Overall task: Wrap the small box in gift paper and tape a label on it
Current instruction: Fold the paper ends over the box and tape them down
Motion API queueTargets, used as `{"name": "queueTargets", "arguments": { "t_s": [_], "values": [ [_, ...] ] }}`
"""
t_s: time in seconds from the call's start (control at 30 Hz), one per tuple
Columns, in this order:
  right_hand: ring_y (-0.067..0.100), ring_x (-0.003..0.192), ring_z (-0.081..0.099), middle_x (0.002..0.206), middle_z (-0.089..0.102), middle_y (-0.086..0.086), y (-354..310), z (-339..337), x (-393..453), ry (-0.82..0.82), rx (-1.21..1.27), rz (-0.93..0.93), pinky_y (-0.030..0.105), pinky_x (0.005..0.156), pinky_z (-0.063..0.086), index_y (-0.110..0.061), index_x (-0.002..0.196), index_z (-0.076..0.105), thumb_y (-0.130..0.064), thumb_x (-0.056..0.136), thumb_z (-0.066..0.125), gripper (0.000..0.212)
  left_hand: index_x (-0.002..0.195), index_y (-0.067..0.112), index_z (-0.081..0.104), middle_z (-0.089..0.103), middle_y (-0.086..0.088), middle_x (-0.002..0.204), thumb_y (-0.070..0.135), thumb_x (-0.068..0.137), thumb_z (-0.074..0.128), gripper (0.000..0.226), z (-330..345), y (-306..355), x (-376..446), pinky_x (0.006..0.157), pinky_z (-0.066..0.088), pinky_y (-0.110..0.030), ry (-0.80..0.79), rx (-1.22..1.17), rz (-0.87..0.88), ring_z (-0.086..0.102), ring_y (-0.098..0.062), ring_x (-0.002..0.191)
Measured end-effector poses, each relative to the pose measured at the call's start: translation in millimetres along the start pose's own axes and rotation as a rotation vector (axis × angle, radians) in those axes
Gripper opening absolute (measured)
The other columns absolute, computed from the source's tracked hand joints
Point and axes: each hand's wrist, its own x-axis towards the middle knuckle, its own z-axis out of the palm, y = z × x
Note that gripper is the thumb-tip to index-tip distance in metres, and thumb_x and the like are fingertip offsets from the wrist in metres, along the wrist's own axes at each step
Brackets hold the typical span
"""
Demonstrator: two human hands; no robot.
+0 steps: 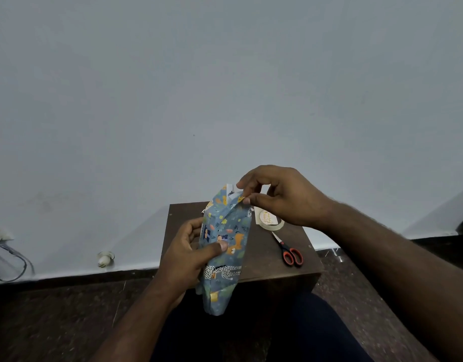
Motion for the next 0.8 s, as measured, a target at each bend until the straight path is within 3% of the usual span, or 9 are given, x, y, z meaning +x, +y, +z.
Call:
{"name": "queueTargets", "arguments": {
  "t_s": [0.1, 0.17, 0.23, 0.33, 0.43, 0.53, 0.67, 0.8],
  "values": [
    [-0.001, 0.069, 0.063, 0.092, 0.065, -0.028, 0, 8, -2, 0.095, 0.103, 0.132, 0.011, 0.059, 0.043, -0.024, 0.104, 0.070, -0.020, 0.086, 0.078, 0.020, 0.120, 0.024, 0.061, 0.073, 0.002, 0.114, 0.037, 0.050, 0.091, 0.077, 0, -1, 0, 0.088, 0.059, -0.053, -0.010, -0.010, -0.001, 0.072, -0.022, 0.105],
    [0.003, 0.075, 0.063, 0.101, 0.065, -0.020, 1, 16, -5, 0.158, 0.153, 0.185, 0.017, 0.066, 0.048, -0.028, 0.109, 0.067, -0.025, 0.082, 0.081, 0.030, 0.119, 0.025, 0.061, 0.073, 0.003, 0.113, 0.037, 0.051, 0.091, 0.075, 1, -1, -1, 0.087, 0.059, -0.054, -0.017, -0.003, 0.004, 0.072, -0.022, 0.105],
    [0.009, 0.087, 0.060, 0.109, 0.060, -0.013, 3, 22, -9, 0.179, 0.101, 0.117, 0.021, 0.073, 0.050, -0.030, 0.108, 0.068, -0.023, 0.081, 0.081, 0.031, 0.118, 0.026, 0.061, 0.073, 0.003, 0.112, 0.036, 0.052, 0.091, 0.073, 2, -2, 0, 0.087, 0.059, -0.055, -0.022, -0.004, 0.011, 0.072, -0.023, 0.104],
    [0.007, 0.102, 0.055, 0.115, 0.053, -0.008, -1, 24, -9, 0.048, -0.048, -0.013, 0.013, 0.077, 0.045, -0.026, 0.111, 0.071, -0.021, 0.085, 0.077, 0.027, 0.113, 0.031, 0.064, 0.073, -0.001, 0.114, 0.032, 0.054, 0.093, 0.066, 1, -6, 1, 0.088, 0.058, -0.058, -0.030, -0.013, 0.013, 0.072, -0.027, 0.106],
    [0.013, 0.110, 0.051, 0.118, 0.053, -0.005, -2, 18, -1, -0.100, -0.321, -0.045, 0.031, 0.092, 0.047, -0.025, 0.118, 0.071, -0.031, 0.090, 0.072, 0.029, 0.111, 0.034, 0.064, 0.072, -0.001, 0.115, 0.032, 0.055, 0.092, 0.063, 2, -8, 2, 0.087, 0.058, -0.057, -0.024, 0.007, 0.040, 0.072, -0.025, 0.106],
    [0.016, 0.102, 0.050, 0.112, 0.055, -0.004, -3, 14, -1, -0.124, -0.414, -0.124, 0.037, 0.088, 0.048, -0.023, 0.106, 0.074, -0.030, 0.091, 0.071, 0.017, 0.113, 0.036, 0.062, 0.072, -0.001, 0.117, 0.034, 0.058, 0.092, 0.063, 2, -10, 3, 0.088, 0.058, -0.057, -0.006, 0.031, 0.068, 0.072, -0.024, 0.106],
    [0.011, 0.103, 0.053, 0.112, 0.050, -0.008, -3, 15, -4, -0.148, -0.298, -0.019, 0.034, 0.091, 0.048, -0.026, 0.104, 0.073, -0.029, 0.094, 0.068, 0.012, 0.120, 0.038, 0.057, 0.070, -0.001, 0.120, 0.033, 0.067, 0.089, 0.062, 2, -10, 2, 0.087, 0.058, -0.056, -0.010, 0.080, 0.123, 0.072, -0.023, 0.106],
    [0.011, 0.106, 0.059, 0.120, 0.058, -0.006, -1, 20, -7, -0.049, -0.004, 0.120, 0.027, 0.092, 0.051, -0.034, 0.126, 0.066, -0.023, 0.094, 0.068, 0.034, 0.124, 0.035, 0.055, 0.069, 0.002, 0.119, 0.028, 0.070, 0.085, 0.063, 4, -8, -1, 0.087, 0.059, -0.054, -0.042, 0.083, 0.163, 0.071, -0.022, 0.107]
  ]
}}
